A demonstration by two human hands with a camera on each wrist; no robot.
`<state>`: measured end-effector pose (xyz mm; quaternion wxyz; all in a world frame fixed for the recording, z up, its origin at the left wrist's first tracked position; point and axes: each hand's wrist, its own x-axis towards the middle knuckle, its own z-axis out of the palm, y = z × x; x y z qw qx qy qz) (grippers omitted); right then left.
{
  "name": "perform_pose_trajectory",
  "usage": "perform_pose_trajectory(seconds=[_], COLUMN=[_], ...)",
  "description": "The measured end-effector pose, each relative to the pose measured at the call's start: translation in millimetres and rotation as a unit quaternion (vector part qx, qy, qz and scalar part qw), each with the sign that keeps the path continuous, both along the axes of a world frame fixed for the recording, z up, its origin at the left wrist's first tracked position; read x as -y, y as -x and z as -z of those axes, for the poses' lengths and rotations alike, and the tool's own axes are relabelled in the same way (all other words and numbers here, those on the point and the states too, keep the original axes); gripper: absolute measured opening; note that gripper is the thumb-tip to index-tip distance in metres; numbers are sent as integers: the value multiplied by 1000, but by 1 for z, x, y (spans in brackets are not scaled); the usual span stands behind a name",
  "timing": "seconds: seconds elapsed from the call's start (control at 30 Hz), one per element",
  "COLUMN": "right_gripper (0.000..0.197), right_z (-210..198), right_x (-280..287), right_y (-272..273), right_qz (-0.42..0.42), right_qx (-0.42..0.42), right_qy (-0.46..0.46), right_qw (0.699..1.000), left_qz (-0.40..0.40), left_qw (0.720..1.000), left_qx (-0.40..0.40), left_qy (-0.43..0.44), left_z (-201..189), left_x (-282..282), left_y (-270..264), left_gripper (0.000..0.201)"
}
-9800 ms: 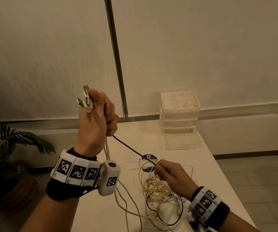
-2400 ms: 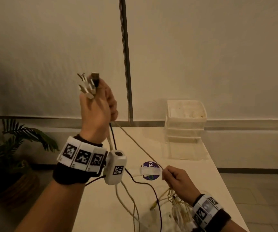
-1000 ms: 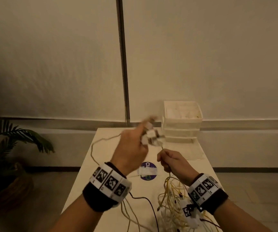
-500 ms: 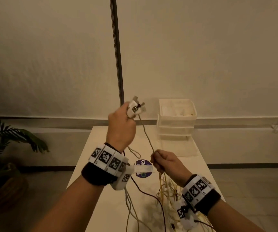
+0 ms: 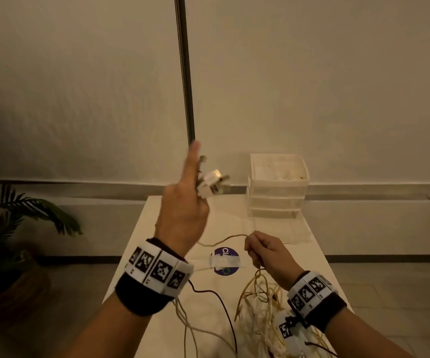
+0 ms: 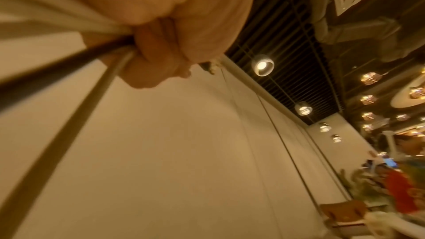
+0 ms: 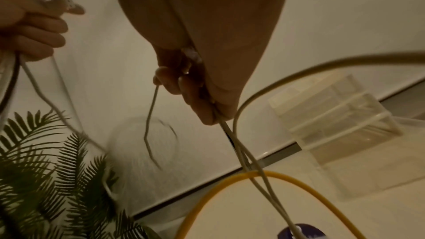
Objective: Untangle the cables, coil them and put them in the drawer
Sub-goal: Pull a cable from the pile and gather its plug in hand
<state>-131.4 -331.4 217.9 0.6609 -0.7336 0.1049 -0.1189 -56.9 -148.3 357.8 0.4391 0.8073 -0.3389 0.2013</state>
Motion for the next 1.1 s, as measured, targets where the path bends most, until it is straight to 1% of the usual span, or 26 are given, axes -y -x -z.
perform_pose_trajectory(seconds=[0.07, 0.13, 0.2, 0.23, 0.3, 0.37, 0.43, 0.5, 0.63, 0.7, 0.77, 0.87, 0.93, 1.0, 1.03, 1.1], right_gripper=[32, 29, 21, 19, 22, 29, 30, 31, 30, 27, 26, 26, 25, 23, 23, 20], right_z=[-10, -21, -32, -36, -40, -39, -34, -25, -5, 1, 4, 8, 4, -6, -12, -23], right_x=[-2, -5, -6, -6, -4, -3, -7, -11, -9, -7, -4, -1, 0, -1, -2, -2], right_y=[-1, -1, -2, -2, -2, 0, 3, 8, 11, 8, 2, -3, -3, -1, 1, 3], right_qz=[-10, -19, -32, -37, -42, -43, -43, -40, -33, -29, -19, -25, -22, -9, -9, -9], right_qx=[11, 23, 39, 46, 56, 60, 55, 37, 37, 42, 39, 28, 26, 35, 40, 50], right_qy=[2, -13, -29, -32, -34, -29, -21, -2, 110, 155, 168, 142, 115, 63, 43, 26], right_qw=[1000, 999, 998, 998, 997, 997, 997, 999, 993, 987, 985, 989, 993, 997, 998, 998], left_qz=[68, 108, 116, 112, 96, 77, 57, 21, -27, -43, -53, -37, -30, -39, -43, -35], left_qw=[992, 969, 948, 945, 953, 965, 976, 987, 996, 996, 995, 997, 998, 997, 997, 996], left_qx=[-30, -89, -150, -168, -186, -186, -172, -147, -78, -41, -19, -23, -35, -54, -65, -80], left_qy=[-103, -204, -256, -258, -219, -166, -119, -65, 30, 64, 78, 65, 45, 30, 26, 10], left_z=[14, 32, 47, 52, 59, 57, 43, 24, -10, -19, -22, -17, -12, -8, -5, 6], left_x=[9, 21, 30, 33, 36, 36, 37, 37, 27, 22, 19, 17, 12, 5, 2, -2], left_y=[5, 5, 6, 7, 5, 4, 3, 2, -10, -13, -8, -2, -6, -14, -16, -15], left_gripper=[60, 47, 35, 30, 25, 29, 32, 30, 18, 16, 18, 22, 21, 22, 28, 47])
